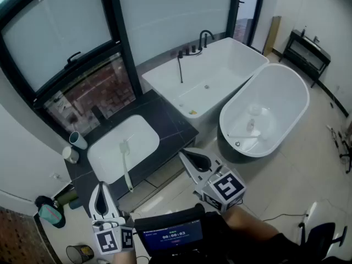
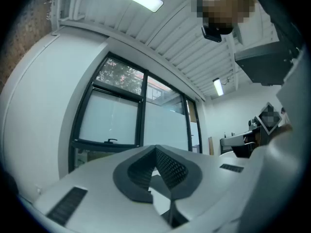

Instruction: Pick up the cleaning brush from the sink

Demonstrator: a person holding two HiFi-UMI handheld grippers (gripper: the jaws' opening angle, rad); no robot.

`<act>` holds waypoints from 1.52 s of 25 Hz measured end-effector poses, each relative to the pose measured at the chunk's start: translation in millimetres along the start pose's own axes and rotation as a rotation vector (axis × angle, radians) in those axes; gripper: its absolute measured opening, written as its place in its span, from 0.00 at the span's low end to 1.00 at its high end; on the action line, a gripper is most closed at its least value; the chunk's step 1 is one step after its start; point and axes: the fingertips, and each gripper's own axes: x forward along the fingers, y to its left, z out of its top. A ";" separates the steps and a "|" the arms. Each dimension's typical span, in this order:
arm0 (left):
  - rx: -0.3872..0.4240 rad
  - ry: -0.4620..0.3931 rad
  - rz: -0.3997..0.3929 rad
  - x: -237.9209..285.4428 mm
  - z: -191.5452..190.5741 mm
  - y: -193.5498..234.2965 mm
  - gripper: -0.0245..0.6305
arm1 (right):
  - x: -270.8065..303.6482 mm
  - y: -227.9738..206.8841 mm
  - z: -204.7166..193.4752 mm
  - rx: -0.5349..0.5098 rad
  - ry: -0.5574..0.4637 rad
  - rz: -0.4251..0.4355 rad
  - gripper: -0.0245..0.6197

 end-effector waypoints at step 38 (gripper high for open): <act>0.016 -0.007 -0.886 443.1 -66.2 -715.8 0.04 | -367.5 -699.6 32.2 0.006 -0.010 -0.798 0.04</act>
